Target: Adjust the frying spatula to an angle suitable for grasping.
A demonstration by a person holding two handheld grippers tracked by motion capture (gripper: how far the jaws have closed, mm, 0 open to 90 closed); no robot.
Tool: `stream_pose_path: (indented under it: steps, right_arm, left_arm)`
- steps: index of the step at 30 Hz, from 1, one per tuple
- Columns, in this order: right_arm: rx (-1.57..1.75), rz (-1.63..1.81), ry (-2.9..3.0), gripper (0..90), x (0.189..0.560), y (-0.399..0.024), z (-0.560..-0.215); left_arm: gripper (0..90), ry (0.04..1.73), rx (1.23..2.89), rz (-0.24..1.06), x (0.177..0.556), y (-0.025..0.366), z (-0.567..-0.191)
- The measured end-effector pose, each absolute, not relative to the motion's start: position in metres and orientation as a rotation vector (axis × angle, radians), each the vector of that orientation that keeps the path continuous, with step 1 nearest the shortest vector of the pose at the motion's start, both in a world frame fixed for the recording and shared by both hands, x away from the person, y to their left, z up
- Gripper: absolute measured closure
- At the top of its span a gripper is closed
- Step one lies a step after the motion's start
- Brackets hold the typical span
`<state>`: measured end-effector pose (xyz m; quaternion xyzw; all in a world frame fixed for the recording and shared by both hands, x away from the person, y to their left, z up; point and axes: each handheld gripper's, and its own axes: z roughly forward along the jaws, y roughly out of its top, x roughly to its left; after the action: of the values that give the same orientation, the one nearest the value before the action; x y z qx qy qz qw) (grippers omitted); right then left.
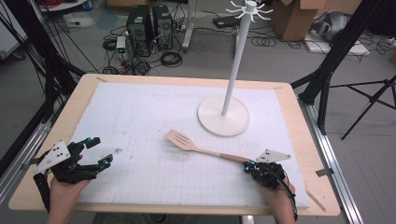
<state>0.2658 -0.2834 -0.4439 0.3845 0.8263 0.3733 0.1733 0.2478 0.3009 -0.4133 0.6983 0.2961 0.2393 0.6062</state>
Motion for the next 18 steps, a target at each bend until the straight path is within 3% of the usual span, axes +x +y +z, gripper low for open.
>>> stream_pose_path:
  steps: [18]
  right_arm:
    - [1.233, 1.04, 2.262, 89.4, 0.306, -0.289, -0.443]
  left_arm:
    - [20.1, 0.68, 1.616, 0.554, 0.246, 0.301, -0.412]
